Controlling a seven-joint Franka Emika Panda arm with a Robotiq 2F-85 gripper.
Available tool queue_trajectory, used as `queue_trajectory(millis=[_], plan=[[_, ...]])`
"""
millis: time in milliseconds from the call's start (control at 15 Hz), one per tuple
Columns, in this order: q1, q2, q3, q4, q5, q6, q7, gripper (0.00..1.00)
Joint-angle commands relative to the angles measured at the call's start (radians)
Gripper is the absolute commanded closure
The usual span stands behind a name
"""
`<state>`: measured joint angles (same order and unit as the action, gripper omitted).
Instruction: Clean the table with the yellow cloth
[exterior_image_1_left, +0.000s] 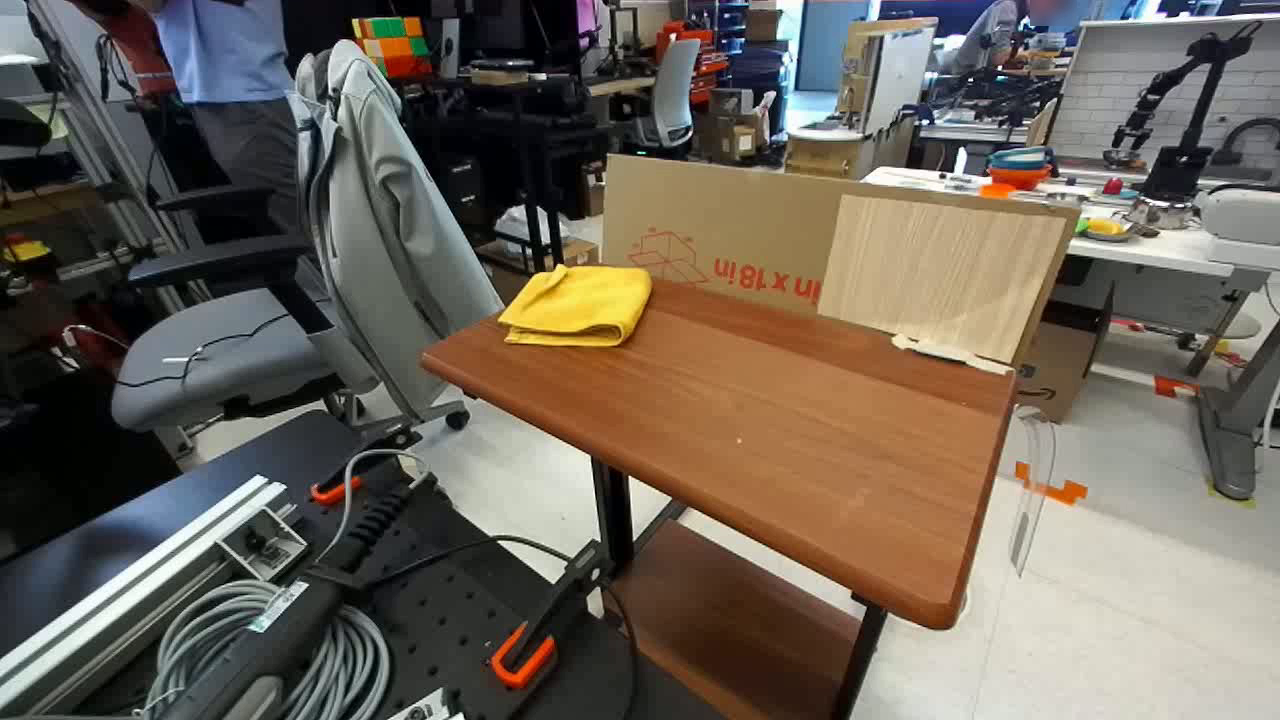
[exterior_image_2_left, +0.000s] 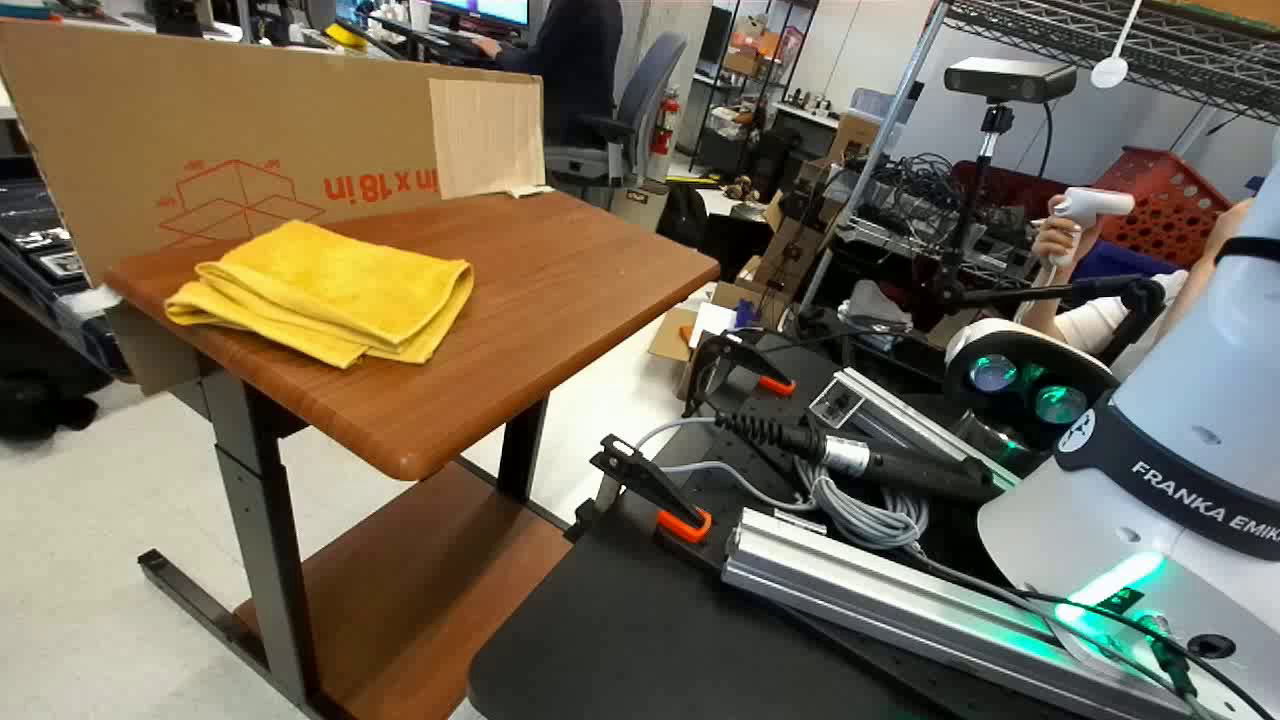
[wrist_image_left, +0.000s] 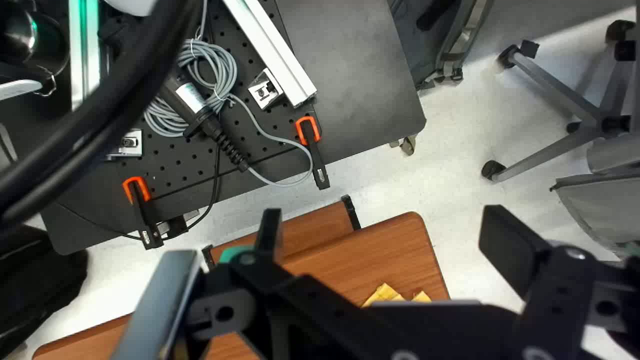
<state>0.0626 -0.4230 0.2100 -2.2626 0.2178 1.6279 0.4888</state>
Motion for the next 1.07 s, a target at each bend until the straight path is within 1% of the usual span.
queue_trajectory(millis=[0,400,533,600,667,733,867,1000], plan=[[0.002,0.001,-0.002,0.002,-0.001,-0.001,0.001,0.00],[0.002,0.001,-0.002,0.002,-0.001,-0.001,0.001,0.00],[0.002,0.032,0.010,0.017,0.023,0.041,0.034,0.00],[-0.011,0.147,0.013,0.089,0.064,0.098,0.091,0.00],[-0.011,0.171,0.012,0.101,0.081,0.133,0.116,0.00],[-0.018,0.237,0.011,0.132,0.093,0.205,0.158,0.00],[-0.016,0.330,-0.005,0.164,0.094,0.339,0.220,0.00],[-0.011,0.446,-0.022,0.205,0.059,0.469,0.306,0.00]])
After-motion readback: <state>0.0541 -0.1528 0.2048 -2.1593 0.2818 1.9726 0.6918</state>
